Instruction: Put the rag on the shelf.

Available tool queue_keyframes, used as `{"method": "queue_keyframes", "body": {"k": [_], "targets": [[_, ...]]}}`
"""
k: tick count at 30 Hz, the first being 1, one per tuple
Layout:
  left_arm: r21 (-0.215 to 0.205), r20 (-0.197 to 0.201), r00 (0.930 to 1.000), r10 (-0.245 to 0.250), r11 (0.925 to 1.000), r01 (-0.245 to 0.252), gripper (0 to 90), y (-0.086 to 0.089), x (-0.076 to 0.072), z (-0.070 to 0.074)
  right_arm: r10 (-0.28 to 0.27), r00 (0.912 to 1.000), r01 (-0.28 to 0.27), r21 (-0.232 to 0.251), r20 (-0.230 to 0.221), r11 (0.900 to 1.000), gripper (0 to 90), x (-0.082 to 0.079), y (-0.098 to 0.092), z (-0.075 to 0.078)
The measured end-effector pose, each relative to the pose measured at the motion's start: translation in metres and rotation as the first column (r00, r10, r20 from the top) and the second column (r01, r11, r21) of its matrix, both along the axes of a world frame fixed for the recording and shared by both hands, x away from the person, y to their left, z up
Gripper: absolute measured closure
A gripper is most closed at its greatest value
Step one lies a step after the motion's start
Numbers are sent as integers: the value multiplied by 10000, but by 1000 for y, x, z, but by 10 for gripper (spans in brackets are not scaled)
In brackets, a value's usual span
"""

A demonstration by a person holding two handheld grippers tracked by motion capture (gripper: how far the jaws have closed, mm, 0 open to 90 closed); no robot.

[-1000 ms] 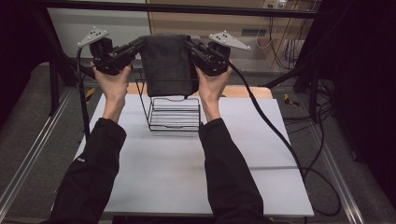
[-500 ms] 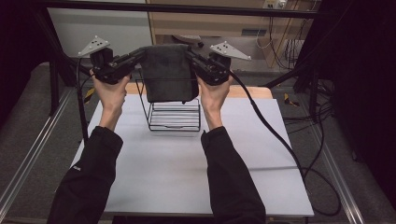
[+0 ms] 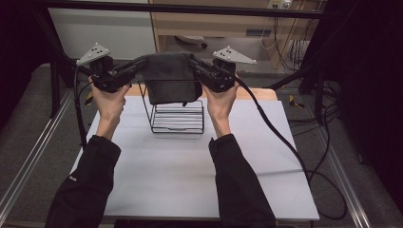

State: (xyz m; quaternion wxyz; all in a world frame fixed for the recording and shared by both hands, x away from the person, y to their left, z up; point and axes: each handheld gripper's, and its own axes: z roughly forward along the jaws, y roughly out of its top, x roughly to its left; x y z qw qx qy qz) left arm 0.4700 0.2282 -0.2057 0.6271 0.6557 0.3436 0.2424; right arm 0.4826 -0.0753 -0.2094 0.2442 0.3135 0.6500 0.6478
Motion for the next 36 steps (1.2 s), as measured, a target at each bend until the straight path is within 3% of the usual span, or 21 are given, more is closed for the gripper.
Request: {"method": "queue_keyframes", "body": {"k": [12,22,25,29,33,36], "targets": [[176,-618,9981,-63,9998,75,793,2,-11,-13,557,9984,-564,-555,-134,9969,808,-10,-2,-8],[956,-873,9961,-101,9953,185,772,3,-20,-14,928,9953,-957,-1219,-286,9879,806,-15,-4,-8],[1137,-1092,9940,-110,9932,235,753,5,-23,-10,959,9948,-994,-1267,-333,9870,805,-16,-4,-9],[1280,-1334,9908,228,9918,-55,679,10,-26,2,983,9944,-1025,-1330,-379,9858,805,-17,-3,-10],[1113,-1311,9905,406,9935,-259,682,14,-26,14,996,9944,-1039,-1456,-367,9839,804,-18,-3,-11],[1006,-1458,9883,438,9945,-292,734,14,-23,21,1037,9940,-1079,-1537,-348,9822,803,-19,-2,-12]]}}
